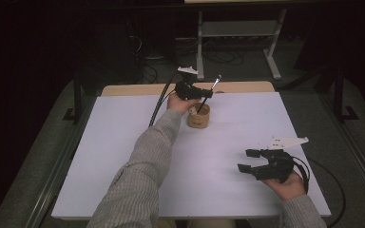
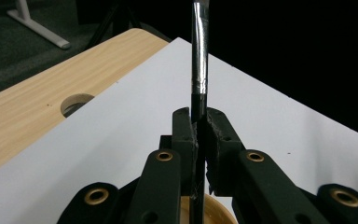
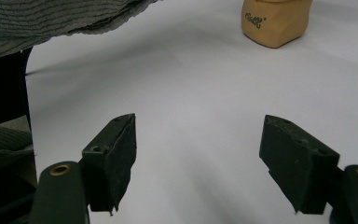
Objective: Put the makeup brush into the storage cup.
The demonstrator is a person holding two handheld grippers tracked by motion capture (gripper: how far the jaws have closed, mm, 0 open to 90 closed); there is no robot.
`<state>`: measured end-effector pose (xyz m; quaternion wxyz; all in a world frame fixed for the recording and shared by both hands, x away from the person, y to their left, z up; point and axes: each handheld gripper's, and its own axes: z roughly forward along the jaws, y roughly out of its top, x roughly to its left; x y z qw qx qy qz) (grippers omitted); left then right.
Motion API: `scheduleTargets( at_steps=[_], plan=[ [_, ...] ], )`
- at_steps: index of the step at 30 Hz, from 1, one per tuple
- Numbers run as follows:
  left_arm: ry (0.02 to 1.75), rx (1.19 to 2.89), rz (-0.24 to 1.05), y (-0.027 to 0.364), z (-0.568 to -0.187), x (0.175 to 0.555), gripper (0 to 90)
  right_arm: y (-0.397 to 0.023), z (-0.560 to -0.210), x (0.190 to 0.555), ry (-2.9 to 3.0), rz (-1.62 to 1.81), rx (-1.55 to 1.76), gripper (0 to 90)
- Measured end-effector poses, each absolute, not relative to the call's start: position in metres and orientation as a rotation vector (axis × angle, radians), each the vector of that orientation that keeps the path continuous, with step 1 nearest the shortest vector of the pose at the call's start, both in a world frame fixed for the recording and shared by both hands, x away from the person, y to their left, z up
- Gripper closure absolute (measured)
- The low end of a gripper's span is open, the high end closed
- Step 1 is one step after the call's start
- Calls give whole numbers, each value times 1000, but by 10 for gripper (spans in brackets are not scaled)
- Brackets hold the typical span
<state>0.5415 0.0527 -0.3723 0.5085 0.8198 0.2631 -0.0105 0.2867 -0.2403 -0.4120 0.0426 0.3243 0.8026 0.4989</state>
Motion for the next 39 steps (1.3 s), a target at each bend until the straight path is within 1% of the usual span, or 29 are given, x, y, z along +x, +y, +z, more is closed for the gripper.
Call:
scheduleTargets(
  at_steps=[10,14,19,26,39],
  plan=[
    [639,1984,-15,55,-372,541,823,-240,-412,287,2457,1529,990,260],
    [645,1995,-16,56,-373,542,791,-240,-412,287,2458,1529,991,260],
    [649,2009,-15,55,-373,541,780,-240,-412,287,2462,1526,990,259],
    [650,2034,-3,56,-370,539,741,-240,-412,287,2466,1526,987,259],
    [655,2059,19,65,-362,530,725,-239,-412,286,2456,1514,989,257]
  ],
)
